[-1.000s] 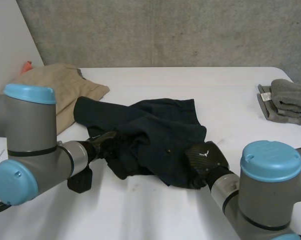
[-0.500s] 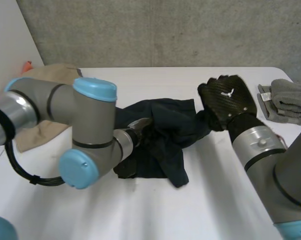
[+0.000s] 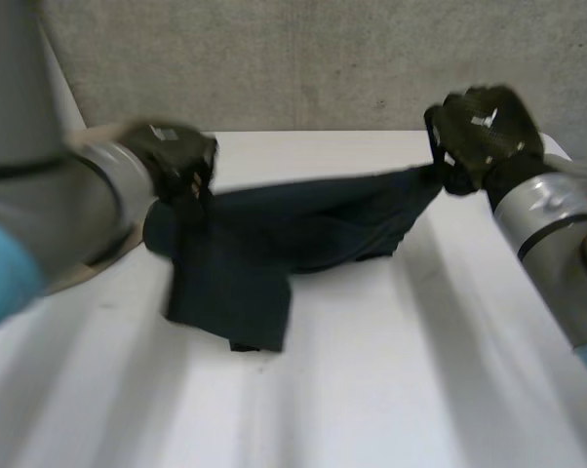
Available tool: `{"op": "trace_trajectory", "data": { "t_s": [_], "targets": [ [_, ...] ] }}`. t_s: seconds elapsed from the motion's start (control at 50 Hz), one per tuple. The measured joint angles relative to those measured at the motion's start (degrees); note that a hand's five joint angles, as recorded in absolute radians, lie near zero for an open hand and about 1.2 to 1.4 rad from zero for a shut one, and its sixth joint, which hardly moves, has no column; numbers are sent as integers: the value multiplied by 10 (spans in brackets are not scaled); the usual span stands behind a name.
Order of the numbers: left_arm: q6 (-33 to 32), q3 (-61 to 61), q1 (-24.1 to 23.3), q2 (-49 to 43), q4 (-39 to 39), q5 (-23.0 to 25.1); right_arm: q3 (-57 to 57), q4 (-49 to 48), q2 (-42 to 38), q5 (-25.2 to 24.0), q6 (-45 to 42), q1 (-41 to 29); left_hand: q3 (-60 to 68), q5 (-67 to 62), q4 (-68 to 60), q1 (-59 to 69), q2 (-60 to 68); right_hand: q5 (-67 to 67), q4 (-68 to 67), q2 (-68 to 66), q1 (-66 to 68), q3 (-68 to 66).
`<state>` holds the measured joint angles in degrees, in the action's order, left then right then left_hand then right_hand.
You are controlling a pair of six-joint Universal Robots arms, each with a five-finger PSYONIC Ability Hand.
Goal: Fold the laundry.
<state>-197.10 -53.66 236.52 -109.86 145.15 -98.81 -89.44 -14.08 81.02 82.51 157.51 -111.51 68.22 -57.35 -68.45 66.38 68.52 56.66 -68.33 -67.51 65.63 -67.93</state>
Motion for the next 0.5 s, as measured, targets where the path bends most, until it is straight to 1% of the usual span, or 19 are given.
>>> {"op": "trace_trajectory", "data": {
  "t_s": [0.02, 0.08, 0.12, 0.16, 0.22, 0.3, 0.32, 0.36, 0.44, 0.5],
  "targets": [
    [-34, 3, 2, 23, 4, 0, 12, 9, 6, -3, 3, 2, 0, 0, 0, 0, 0, 0, 0, 0, 0, 0],
    [-105, 20, 4, 80, 29, 0, 45, 34, 23, -7, 14, 3, 1, 0, -1, 0, 0, 0, 0, 0, 0, -1],
    [-135, 33, 3, 107, 47, 0, 70, 51, 32, -9, 26, 3, 1, 0, -2, 0, 0, 0, 0, 0, 0, -1],
    [-174, 64, 1, 141, 79, 3, 119, 83, 47, -11, 53, 3, 1, 0, -2, 0, 0, 0, 0, 0, 0, -1],
    [-202, 106, -3, 159, 104, 8, 178, 116, 58, -15, 91, 5, 1, 0, -2, 0, 1, 6, 0, 0, 0, -1],
    [-223, 156, -5, 153, 112, 15, 240, 145, 59, -20, 134, 10, 1, 0, -2, 0, 1, 8, 0, 0, 0, -1],
    [-231, 182, -4, 138, 112, 19, 270, 157, 53, -22, 154, 14, 1, 0, -2, 0, 1, 9, 0, 0, 0, -1],
    [-235, 199, -1, 120, 111, 23, 294, 167, 41, -23, 168, 17, 2, -3, -2, 0, 1, 11, 0, 0, 0, -1],
    [-236, 214, 8, 80, 121, 35, 332, 180, 4, -21, 185, 19, 2, -3, -2, 0, 1, 12, 0, 0, 0, -1],
    [-232, 211, 19, 31, 146, 56, 349, 186, -41, -12, 191, 16, 2, -3, -2, 0, 2, 12, 0, 0, 0, -1]
  ]
}}
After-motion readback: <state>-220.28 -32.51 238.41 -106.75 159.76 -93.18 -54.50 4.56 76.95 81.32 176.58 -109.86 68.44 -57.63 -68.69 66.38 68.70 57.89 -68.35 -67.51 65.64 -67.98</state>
